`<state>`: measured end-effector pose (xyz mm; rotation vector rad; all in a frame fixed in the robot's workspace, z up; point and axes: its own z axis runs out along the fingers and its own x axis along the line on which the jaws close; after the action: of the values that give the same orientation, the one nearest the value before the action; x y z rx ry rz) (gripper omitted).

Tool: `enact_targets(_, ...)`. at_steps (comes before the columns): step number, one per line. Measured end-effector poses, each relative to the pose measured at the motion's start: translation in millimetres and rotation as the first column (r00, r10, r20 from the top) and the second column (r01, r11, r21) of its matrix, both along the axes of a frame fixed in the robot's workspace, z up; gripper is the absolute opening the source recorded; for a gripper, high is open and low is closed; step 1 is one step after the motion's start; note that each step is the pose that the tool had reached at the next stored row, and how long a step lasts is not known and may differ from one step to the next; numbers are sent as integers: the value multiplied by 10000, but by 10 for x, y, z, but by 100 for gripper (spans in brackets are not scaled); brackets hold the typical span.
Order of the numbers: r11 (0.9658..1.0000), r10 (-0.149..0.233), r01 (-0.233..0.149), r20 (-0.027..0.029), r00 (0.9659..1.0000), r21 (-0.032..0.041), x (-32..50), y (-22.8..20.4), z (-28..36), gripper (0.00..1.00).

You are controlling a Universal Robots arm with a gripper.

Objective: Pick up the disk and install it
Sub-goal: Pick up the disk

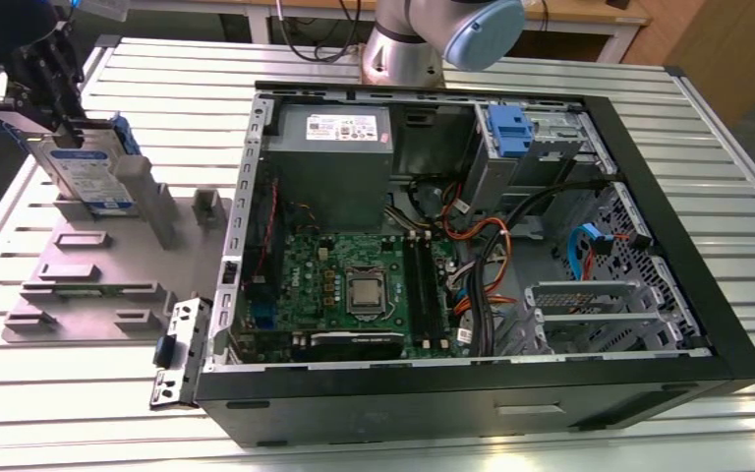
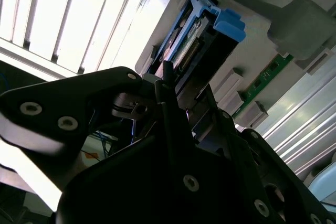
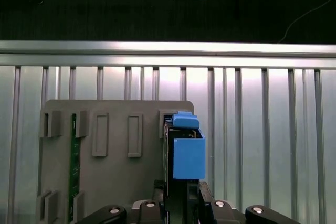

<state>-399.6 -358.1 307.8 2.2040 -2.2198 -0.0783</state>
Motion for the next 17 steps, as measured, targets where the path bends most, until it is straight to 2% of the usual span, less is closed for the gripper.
enact_targets(7,10000,0,0,-2,10000,-1,0,0,5,35)
enact_targets(10,10000,0,0,0,10000,0,0,0,63,35)
enact_targets(17,10000,0,0,0,10000,0,0,0,259,35)
